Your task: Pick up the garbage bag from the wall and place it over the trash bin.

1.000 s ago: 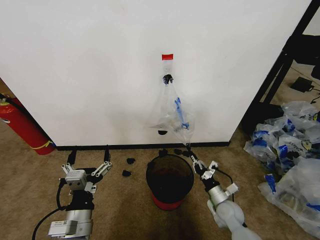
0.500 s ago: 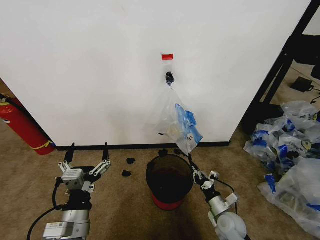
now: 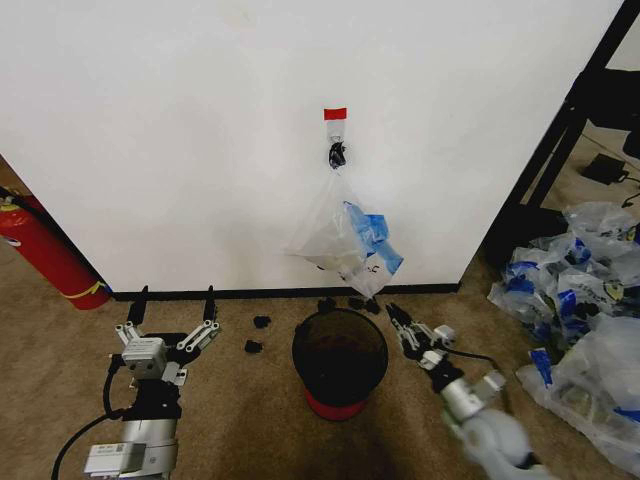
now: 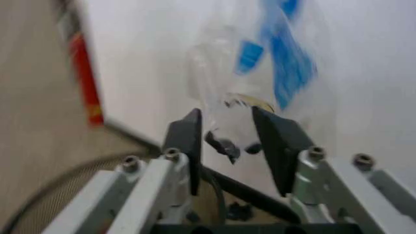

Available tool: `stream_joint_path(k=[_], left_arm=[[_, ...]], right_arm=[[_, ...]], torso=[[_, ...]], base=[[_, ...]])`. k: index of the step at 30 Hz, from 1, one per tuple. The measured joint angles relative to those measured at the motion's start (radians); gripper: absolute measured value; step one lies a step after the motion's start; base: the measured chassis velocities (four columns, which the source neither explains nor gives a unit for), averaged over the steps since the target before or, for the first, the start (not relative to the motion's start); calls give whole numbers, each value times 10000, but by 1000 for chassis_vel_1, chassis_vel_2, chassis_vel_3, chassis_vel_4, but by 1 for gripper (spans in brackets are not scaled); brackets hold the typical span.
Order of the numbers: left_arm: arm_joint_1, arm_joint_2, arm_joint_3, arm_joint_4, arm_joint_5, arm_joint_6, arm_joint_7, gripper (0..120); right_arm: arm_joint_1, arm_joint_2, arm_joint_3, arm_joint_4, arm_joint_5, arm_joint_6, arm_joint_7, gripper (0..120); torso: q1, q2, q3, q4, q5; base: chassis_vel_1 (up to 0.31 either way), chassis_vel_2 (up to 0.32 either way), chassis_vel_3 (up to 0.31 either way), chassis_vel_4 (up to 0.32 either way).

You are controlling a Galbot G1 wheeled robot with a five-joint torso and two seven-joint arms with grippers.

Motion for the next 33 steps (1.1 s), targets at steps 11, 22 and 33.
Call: stream_joint_path(k=[11, 22, 33], left_arm=[[-227, 35, 5, 445, -141, 66, 2, 100], [-415, 30, -51, 834, -235, 84, -8, 100], [-479, 48, -112, 1040, -314, 120, -31, 100]], right_arm=[[991, -2637, 178, 1654, -579, -505, 1300, 71], [3631, -3012, -2171, 431, -3605, -753, 2329, 100], [4887, -2289, -3636, -938, -3721, -798, 2319, 88]], torso=[[0, 0, 0, 7, -1], [0, 2, 0, 4, -4], [1, 2, 1, 4, -4]], base=[[0, 0, 0, 0], [0, 0, 0, 0], [0, 0, 0, 0]])
